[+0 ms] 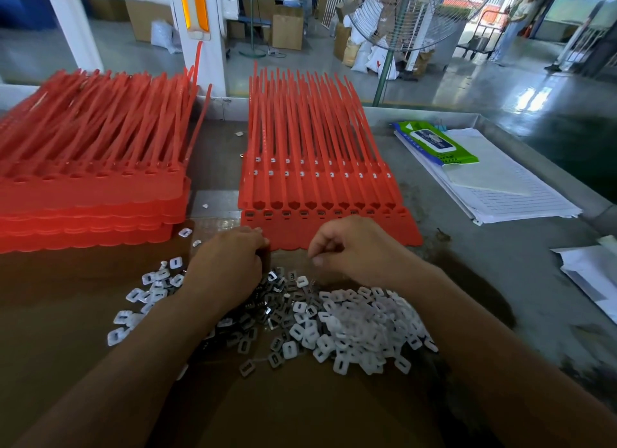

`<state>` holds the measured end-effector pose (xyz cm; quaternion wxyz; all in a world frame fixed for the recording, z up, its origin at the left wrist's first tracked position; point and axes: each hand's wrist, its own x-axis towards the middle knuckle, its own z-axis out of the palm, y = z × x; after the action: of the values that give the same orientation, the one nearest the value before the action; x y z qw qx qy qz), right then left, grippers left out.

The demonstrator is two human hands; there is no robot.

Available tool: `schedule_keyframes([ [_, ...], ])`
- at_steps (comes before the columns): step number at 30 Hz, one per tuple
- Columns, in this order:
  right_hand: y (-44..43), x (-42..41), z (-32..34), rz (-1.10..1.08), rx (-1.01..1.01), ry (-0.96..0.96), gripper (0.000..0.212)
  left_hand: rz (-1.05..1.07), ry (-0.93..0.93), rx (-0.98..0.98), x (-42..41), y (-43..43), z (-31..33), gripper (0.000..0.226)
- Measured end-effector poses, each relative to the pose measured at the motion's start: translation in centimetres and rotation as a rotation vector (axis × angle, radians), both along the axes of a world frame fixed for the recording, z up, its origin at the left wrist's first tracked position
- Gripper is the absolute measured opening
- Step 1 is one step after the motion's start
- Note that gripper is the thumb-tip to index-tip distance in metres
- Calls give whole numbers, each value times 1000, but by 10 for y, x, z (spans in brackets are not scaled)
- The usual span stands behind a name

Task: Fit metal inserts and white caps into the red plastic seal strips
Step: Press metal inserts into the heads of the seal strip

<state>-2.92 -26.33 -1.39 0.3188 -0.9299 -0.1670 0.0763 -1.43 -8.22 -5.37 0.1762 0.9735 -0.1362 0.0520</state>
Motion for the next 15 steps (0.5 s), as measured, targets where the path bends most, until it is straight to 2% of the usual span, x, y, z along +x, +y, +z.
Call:
schedule_keyframes([
  [4,-25,11,0,-173,62,-35,22,7,4,-12,0,-1,0,41],
  [11,-71,48,-16,-479,126,-69,26,9,-1,-31,0,0,-2,41],
  [15,-85,63,-22,-580,109,-121,23,20,-2,-50,-1,0,-1,41],
])
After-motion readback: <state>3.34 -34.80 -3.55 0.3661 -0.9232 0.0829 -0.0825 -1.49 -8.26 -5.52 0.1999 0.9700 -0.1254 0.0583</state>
